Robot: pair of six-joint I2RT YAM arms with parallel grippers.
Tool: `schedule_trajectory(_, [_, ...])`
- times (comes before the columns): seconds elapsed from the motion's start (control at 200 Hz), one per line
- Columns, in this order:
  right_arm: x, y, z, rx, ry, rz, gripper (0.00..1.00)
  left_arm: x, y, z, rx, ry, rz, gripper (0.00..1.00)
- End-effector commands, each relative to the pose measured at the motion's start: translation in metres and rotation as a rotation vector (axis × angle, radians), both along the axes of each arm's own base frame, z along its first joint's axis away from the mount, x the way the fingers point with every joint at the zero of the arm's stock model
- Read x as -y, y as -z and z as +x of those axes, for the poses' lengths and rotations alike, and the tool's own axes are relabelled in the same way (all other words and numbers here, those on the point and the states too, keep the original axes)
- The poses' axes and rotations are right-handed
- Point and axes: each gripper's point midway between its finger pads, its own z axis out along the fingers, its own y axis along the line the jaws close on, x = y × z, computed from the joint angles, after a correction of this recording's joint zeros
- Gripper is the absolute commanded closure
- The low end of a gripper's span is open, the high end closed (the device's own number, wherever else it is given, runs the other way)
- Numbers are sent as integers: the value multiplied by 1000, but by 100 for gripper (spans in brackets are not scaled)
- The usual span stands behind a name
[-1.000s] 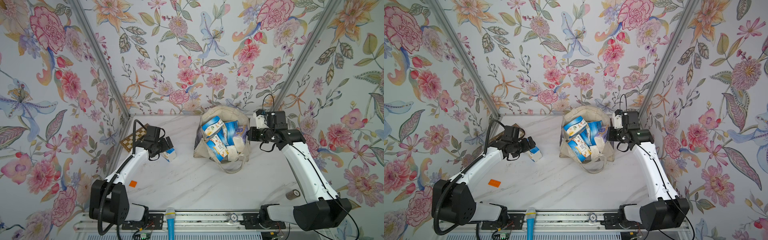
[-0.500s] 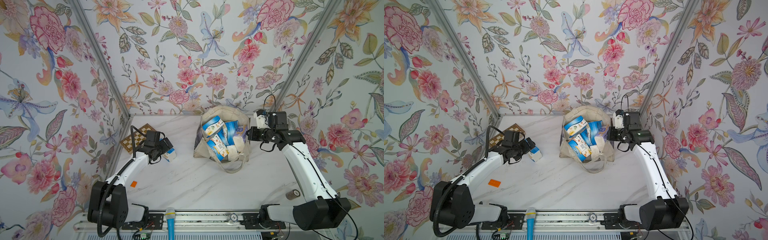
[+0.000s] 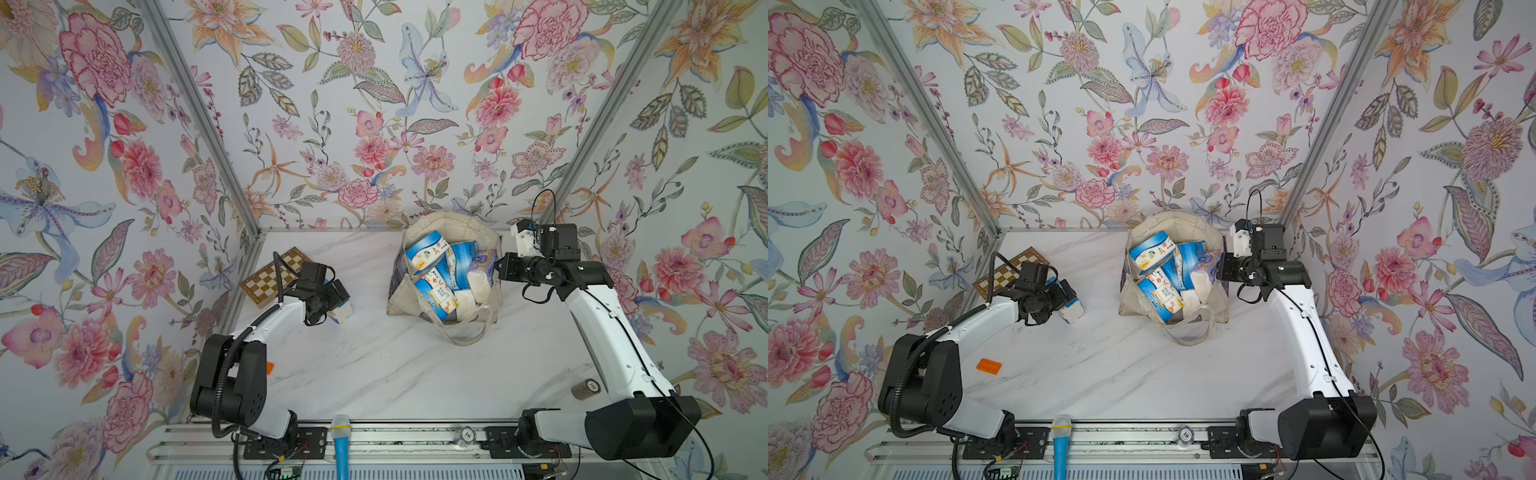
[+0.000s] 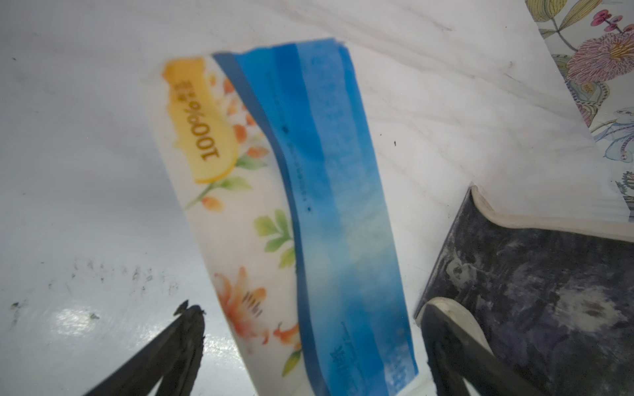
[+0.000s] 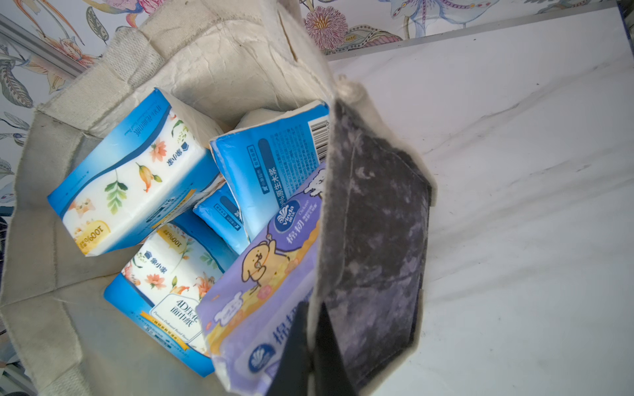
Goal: Put tissues into the canvas bag
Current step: Pick up the pack of facial tissues from the center of the board.
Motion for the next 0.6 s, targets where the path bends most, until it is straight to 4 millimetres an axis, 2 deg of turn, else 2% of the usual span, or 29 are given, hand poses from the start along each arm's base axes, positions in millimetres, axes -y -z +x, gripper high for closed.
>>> schedule_trajectory(0.0, [-2,-25,10,116,-24,16,99,-1,-13,19,54,3,27,1])
schedule_trajectory(0.015, [-2,-25,10,115,-25,16,99,-1,-14,20,56,2,27,1])
schedule_trajectory(0.025, [-2,-24,10,115,-24,15,99,-1,-5,20,34,3,33,1])
schedule_trajectory(0.05, [-1,-23,11,113,-24,15,99,-1,-1,21,24,7,38,1])
schedule_trajectory(0.205, [3,-21,12,108,-16,16,99,-2,12,25,-19,24,76,1])
schedule_trajectory(0.435, [8,-20,10,107,-3,21,99,-11,21,22,-60,38,141,1])
schedule_trajectory(0.46, [8,-19,10,106,-3,21,99,-11,20,23,-59,43,146,8])
schedule_trajectory(0.541, [8,-20,10,107,-1,25,99,-13,16,23,-58,50,165,43])
schedule_trajectory(0.596, [8,-21,9,109,-1,27,99,-15,13,24,-56,59,184,57])
